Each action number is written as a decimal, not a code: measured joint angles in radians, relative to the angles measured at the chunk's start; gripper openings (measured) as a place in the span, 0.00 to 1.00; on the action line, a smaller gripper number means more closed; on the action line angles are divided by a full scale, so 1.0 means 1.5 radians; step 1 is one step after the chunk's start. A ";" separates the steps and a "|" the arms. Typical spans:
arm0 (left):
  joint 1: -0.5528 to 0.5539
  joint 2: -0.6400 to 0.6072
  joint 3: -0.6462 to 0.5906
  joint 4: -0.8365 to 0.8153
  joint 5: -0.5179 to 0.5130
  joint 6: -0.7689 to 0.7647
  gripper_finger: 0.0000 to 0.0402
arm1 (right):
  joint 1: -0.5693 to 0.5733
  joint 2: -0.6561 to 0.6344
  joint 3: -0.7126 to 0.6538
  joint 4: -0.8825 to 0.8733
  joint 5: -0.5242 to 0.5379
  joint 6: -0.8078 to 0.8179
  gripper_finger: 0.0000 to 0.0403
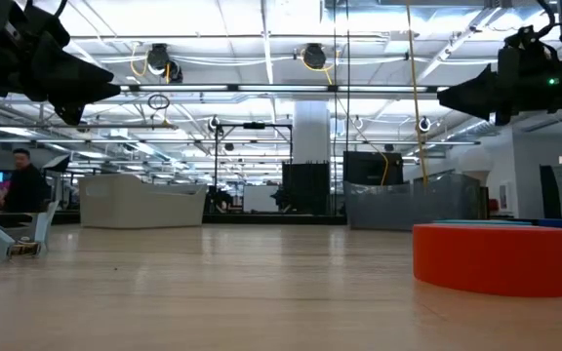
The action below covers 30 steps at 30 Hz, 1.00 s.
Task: Pick and place Stapler, Stapler remover, tape
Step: Put the black stapler into the gray bin
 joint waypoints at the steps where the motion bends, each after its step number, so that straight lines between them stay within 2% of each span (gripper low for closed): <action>1: 0.000 0.000 0.000 0.000 0.000 0.000 0.34 | 0.000 0.000 0.000 0.006 0.000 0.026 0.35; 6: 0.000 0.000 0.000 0.000 0.000 0.000 0.34 | 0.000 0.000 0.001 0.055 0.000 0.239 0.35; 11: 0.000 0.000 0.000 0.000 0.000 0.000 0.34 | 0.000 0.000 0.002 0.077 -0.015 0.343 0.35; 22: 0.001 0.000 0.000 0.005 -0.034 0.025 0.34 | 0.000 0.032 0.013 0.232 -0.210 0.405 0.35; 26: 0.001 0.000 0.000 0.006 -0.034 -0.005 0.34 | 0.020 0.089 0.055 0.230 -0.245 0.428 0.35; 30: 0.001 0.000 0.000 0.010 -0.035 -0.052 0.34 | 0.065 0.179 0.130 0.211 -0.262 0.390 0.35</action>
